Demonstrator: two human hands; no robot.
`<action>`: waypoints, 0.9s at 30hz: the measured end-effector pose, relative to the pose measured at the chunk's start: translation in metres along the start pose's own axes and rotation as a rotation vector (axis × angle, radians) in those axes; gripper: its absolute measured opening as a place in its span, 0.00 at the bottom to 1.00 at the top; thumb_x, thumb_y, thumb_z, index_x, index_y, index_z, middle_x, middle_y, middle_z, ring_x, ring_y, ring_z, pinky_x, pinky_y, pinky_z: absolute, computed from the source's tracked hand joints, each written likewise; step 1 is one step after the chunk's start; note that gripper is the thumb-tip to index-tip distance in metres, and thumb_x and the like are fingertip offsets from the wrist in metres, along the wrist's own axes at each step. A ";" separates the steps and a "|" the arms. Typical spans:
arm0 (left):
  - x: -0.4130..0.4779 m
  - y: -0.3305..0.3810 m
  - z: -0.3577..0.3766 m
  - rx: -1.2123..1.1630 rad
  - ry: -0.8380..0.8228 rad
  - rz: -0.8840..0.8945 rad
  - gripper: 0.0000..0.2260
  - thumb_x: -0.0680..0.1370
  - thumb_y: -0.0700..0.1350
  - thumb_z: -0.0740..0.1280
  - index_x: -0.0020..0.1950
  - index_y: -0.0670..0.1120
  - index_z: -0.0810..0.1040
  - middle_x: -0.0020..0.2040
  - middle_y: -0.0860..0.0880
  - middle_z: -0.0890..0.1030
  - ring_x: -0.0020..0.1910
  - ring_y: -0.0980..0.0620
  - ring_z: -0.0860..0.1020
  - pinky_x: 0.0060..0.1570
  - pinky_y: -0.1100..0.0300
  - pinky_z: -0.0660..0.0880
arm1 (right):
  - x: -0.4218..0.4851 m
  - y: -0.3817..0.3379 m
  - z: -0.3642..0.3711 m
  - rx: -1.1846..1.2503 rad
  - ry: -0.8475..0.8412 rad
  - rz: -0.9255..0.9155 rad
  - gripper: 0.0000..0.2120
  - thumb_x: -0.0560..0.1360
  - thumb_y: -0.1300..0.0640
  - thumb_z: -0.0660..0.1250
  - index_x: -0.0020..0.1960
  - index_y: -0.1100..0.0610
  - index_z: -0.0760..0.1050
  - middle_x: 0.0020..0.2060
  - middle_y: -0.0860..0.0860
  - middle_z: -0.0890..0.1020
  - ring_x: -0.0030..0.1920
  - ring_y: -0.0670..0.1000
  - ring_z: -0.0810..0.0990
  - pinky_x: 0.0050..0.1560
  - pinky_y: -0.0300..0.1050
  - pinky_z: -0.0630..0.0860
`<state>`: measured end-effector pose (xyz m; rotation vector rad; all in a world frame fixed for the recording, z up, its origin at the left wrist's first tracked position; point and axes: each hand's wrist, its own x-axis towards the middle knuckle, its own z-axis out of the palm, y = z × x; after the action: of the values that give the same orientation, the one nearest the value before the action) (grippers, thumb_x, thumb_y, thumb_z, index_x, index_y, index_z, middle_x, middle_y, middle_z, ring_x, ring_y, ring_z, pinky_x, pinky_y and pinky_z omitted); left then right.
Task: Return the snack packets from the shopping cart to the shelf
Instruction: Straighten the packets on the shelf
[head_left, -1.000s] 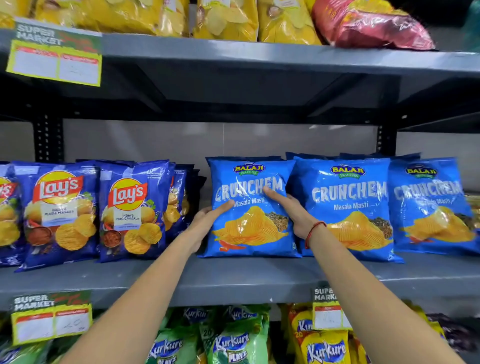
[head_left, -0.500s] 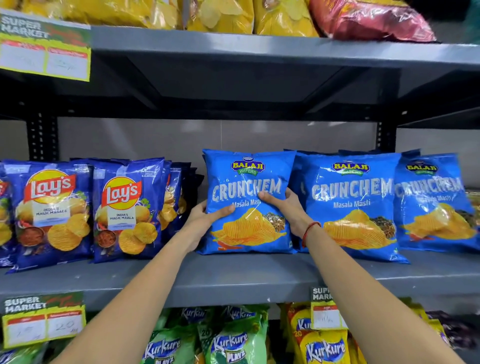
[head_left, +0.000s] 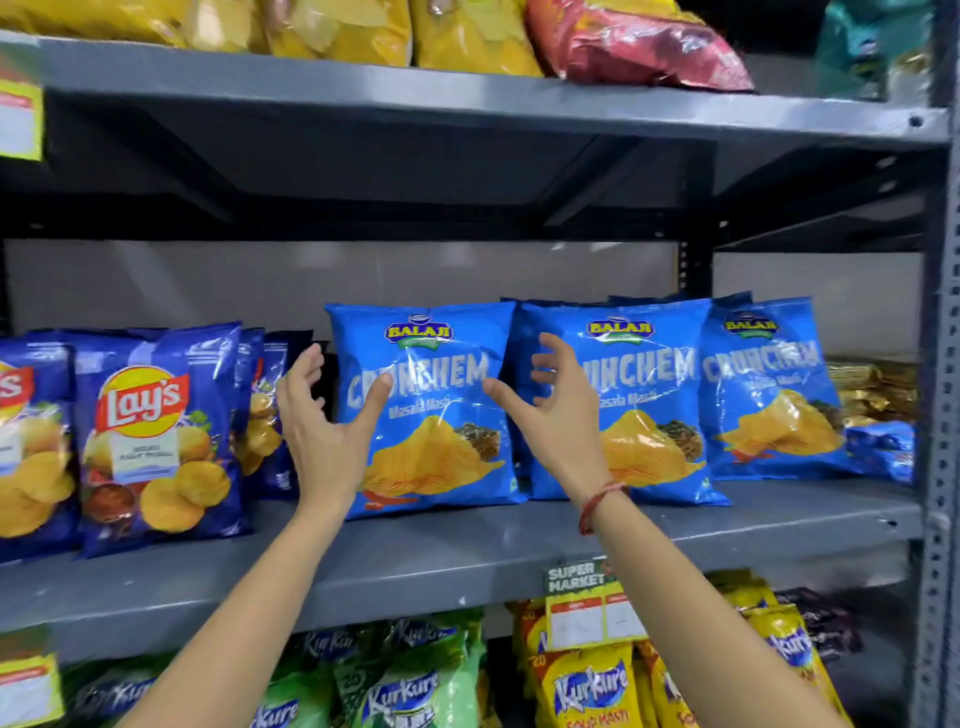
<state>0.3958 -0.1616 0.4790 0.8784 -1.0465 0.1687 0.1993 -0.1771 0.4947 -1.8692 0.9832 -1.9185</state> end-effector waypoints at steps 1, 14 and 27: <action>-0.006 0.008 0.007 0.036 0.008 0.124 0.28 0.70 0.52 0.73 0.66 0.45 0.68 0.60 0.50 0.70 0.59 0.55 0.70 0.60 0.54 0.70 | -0.001 -0.001 -0.011 -0.015 0.039 -0.038 0.34 0.69 0.48 0.75 0.70 0.55 0.66 0.59 0.50 0.75 0.58 0.49 0.75 0.60 0.49 0.75; -0.074 0.058 0.144 0.097 -0.715 -0.354 0.44 0.70 0.60 0.69 0.76 0.46 0.48 0.77 0.45 0.54 0.74 0.46 0.55 0.70 0.49 0.56 | 0.039 0.069 -0.126 0.107 0.034 0.358 0.39 0.68 0.49 0.76 0.72 0.57 0.62 0.54 0.44 0.74 0.56 0.48 0.72 0.56 0.41 0.68; -0.072 0.038 0.162 -0.285 -0.720 -0.632 0.28 0.64 0.43 0.78 0.61 0.45 0.74 0.54 0.48 0.81 0.48 0.53 0.80 0.39 0.65 0.76 | 0.074 0.109 -0.132 0.249 -0.209 0.390 0.26 0.67 0.57 0.77 0.62 0.57 0.74 0.52 0.50 0.84 0.51 0.48 0.83 0.49 0.41 0.79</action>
<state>0.2278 -0.2305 0.4751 0.9858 -1.3458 -0.8653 0.0367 -0.2676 0.4914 -1.5625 0.9137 -1.5078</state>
